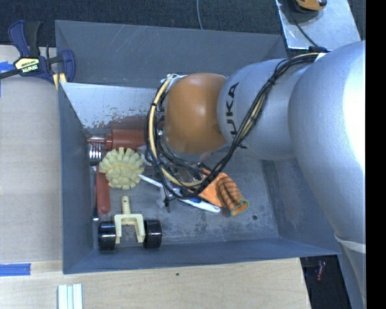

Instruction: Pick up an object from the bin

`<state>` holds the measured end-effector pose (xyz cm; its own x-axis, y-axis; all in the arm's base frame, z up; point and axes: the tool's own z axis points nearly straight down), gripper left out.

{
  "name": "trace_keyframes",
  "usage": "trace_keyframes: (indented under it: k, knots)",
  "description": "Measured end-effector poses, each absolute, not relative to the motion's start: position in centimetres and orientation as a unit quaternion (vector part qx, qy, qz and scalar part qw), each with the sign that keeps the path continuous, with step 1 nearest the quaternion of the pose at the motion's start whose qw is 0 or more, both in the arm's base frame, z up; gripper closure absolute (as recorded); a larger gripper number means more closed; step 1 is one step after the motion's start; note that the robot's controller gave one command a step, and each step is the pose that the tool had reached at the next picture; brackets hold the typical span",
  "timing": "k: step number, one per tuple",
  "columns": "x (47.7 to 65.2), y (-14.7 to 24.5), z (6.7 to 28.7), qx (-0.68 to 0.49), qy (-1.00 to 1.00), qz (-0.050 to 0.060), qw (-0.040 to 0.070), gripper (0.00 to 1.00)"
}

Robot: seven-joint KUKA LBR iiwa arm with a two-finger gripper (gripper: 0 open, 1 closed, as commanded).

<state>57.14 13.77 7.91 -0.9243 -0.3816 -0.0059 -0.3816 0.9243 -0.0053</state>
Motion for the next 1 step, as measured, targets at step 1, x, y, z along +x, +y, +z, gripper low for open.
trace_keyframes:
  k: [1]
  knots:
    - [57.14, 13.78, 7.92, -0.194, 0.981, -0.002, 0.003, 1.0]
